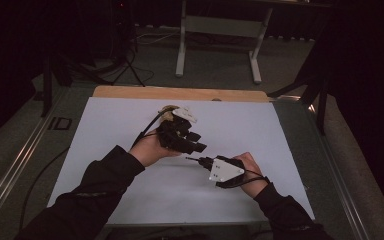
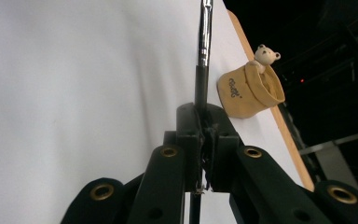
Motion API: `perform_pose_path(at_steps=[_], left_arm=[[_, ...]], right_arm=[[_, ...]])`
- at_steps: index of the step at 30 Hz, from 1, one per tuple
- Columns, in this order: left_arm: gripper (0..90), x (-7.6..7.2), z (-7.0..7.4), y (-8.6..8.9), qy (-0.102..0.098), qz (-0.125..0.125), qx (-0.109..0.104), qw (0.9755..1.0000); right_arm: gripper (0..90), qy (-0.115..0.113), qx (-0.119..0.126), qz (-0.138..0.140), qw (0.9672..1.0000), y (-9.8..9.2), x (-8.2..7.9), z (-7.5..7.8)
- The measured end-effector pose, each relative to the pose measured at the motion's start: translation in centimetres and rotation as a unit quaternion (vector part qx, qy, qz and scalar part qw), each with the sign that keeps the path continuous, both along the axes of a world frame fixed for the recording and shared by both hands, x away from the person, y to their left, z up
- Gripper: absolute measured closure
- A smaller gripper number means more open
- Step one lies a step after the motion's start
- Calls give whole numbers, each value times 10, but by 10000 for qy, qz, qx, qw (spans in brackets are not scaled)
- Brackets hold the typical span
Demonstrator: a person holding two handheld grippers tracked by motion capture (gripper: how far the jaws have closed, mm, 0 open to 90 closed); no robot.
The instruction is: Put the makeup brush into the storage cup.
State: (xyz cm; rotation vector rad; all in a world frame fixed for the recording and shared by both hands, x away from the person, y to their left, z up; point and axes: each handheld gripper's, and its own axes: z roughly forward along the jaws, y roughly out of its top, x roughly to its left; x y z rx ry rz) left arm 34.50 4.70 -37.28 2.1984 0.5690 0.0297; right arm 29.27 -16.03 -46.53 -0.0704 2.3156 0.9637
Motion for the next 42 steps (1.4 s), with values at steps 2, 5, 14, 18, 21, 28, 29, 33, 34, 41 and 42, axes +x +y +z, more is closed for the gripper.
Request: perform_pose_path(at_steps=[2,5,14,18,21,28,29,33,34,41,42], left_arm=[[489,-3,5,7,-144,9,-149,9998],[444,-7,9,17,-227,91,-338,9991],[127,-19,9,42,-610,124,-859,9944],[9,-24,1,52,-829,414,-1004,9906],[9,-27,-7,59,-922,530,-1027,9890],[9,-38,-27,77,-1181,697,-1142,9840],[9,-40,-30,80,-1189,730,-1133,9837],[9,-48,-42,92,-1326,890,-1174,9802],[9,-50,-44,94,-1350,891,-1207,9794],[9,-62,-66,114,-1465,1072,-1310,9746],[9,-63,-69,116,-1481,1091,-1297,9743]], right_arm=[[857,75,57,-64,9999,-3,3,2],[857,261,112,-222,9994,-7,9,5],[856,881,843,-738,9898,-20,26,21],[857,1134,1343,-951,9798,-24,33,31],[856,1309,1661,-1055,9717,-24,37,38],[857,1567,2031,-1200,9591,-18,45,47],[857,1535,2045,-1200,9593,-17,46,48],[857,1517,2171,-1124,9577,-9,48,54],[856,1511,2198,-1121,9572,-8,49,55],[856,1445,2385,-1070,9544,8,58,64],[856,1436,2389,-1060,9545,10,60,65]])
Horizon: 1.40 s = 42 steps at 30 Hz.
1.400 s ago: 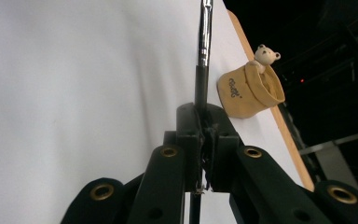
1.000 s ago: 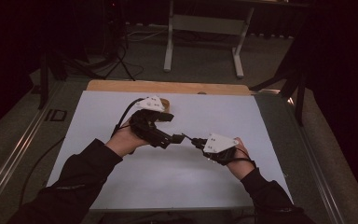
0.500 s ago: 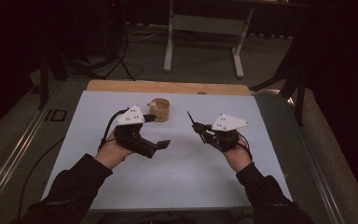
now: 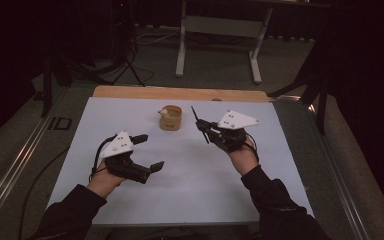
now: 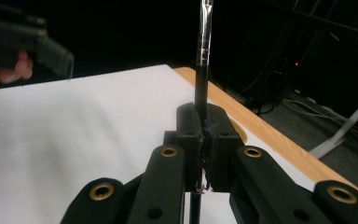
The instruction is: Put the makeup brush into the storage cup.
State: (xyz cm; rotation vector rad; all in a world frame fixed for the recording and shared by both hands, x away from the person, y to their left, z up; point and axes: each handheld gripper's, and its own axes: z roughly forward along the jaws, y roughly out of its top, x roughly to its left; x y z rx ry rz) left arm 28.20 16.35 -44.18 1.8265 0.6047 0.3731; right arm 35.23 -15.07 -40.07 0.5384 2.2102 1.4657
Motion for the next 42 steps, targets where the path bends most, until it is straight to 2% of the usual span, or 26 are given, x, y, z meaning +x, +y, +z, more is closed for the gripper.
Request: perform_pose_path(at_steps=[3,8,11,18,27,30,36,42], left_arm=[[10,-5,-10,7,-51,93,-24,9999],[10,-10,-27,19,87,230,-26,9997],[10,-14,-34,25,103,262,-65,9996],[10,-22,-47,34,207,423,-98,9988],[10,-28,-63,39,295,420,-170,9985],[10,-30,-66,39,273,418,-98,9987],[10,-31,-69,39,321,399,-115,9986],[10,-32,-71,39,385,356,-142,9985]], right_arm=[[857,5,95,20,10000,6,4,2],[856,-33,197,47,9998,16,11,6],[856,-56,241,36,9997,22,16,10],[856,-36,574,-106,9983,37,35,16],[857,-99,882,-303,9956,53,62,22],[856,-124,899,-407,9950,57,70,21],[856,-16,1107,-647,9917,62,89,15],[856,199,1284,-845,9879,70,108,2]])
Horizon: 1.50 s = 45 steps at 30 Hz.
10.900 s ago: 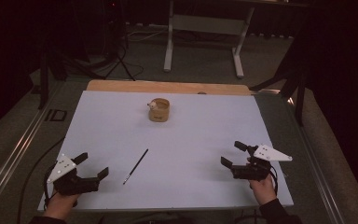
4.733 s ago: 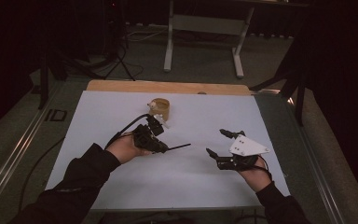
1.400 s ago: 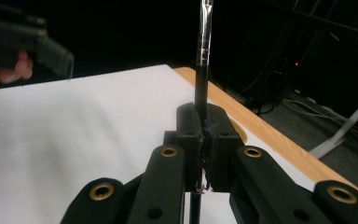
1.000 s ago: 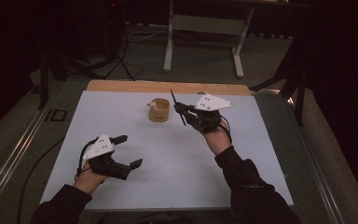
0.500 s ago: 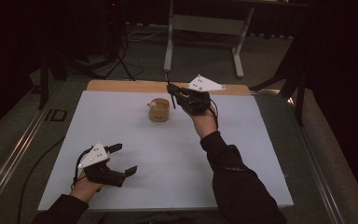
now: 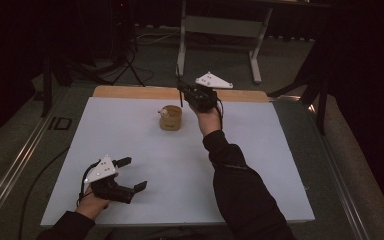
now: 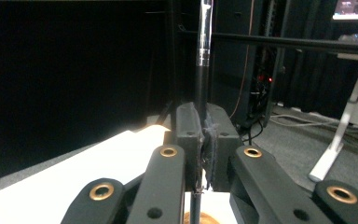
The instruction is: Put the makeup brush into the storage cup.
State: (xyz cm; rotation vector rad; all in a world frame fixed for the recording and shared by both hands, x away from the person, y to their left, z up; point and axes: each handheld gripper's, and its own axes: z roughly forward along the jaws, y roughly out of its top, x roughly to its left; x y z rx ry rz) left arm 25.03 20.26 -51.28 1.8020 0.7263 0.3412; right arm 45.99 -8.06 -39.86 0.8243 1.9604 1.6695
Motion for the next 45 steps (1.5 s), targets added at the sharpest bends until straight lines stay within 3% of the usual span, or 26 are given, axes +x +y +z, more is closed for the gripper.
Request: perform_pose_path(at_steps=[3,16,27,33,38,45], left_arm=[[10,0,-1,1,-3,-12,9,10000],[12,-1,-1,5,28,0,-99,9999],[14,-1,-2,8,69,9,-126,9999],[24,-1,-2,8,81,-20,-153,9998],[24,-1,-1,8,91,-10,-174,9998],[24,-1,-2,8,96,4,-195,9998]], right_arm=[[856,101,50,-77,9999,6,9,-10],[856,345,-149,-259,9990,18,33,-43],[854,526,-127,-292,9981,26,43,-67],[853,810,-154,-291,9962,29,44,-90],[853,1096,-237,-413,9928,30,45,-96],[848,1144,-353,-408,9920,28,43,-96]])
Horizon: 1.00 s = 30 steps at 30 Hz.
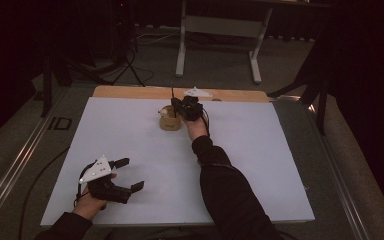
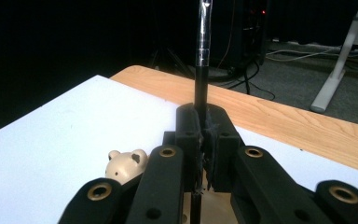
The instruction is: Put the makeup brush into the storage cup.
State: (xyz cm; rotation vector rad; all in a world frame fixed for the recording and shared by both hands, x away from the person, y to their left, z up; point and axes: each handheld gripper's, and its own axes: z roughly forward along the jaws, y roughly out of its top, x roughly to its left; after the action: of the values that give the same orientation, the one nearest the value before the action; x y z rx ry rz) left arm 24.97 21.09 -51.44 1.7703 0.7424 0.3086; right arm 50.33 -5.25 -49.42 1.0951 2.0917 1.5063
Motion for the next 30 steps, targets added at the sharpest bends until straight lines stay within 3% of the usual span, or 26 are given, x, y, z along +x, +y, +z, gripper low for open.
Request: perform_pose_path(at_steps=[4,5,8,9,10,11,13,16,24,30], left_arm=[[24,0,0,0,-6,-8,-14,10000],[24,0,0,0,-8,-7,-20,10000],[24,1,0,0,-5,22,-24,10000],[24,1,0,1,-9,21,-15,10000],[24,1,1,1,-14,17,-10,10000],[24,1,1,1,-16,28,-9,10000],[24,1,1,1,-30,26,1,10000],[24,1,2,0,-43,23,18,10000],[24,0,3,-3,-62,-14,38,10000],[23,0,4,-4,-76,-9,51,10000]], right_arm=[[835,107,-9,-12,9999,-1,-1,1],[797,129,-20,-2,9999,-2,-1,2],[657,315,86,-118,9994,-5,-3,7],[564,363,147,-119,9992,-6,-4,10],[470,442,117,-173,9988,-7,-5,13],[447,429,54,-193,9989,-9,-6,17],[306,384,-55,-151,9991,-11,-9,24],[207,358,-188,-51,9992,-17,-16,34],[114,553,-309,191,9978,-36,-42,49],[79,523,-475,432,9966,-51,-67,56]])
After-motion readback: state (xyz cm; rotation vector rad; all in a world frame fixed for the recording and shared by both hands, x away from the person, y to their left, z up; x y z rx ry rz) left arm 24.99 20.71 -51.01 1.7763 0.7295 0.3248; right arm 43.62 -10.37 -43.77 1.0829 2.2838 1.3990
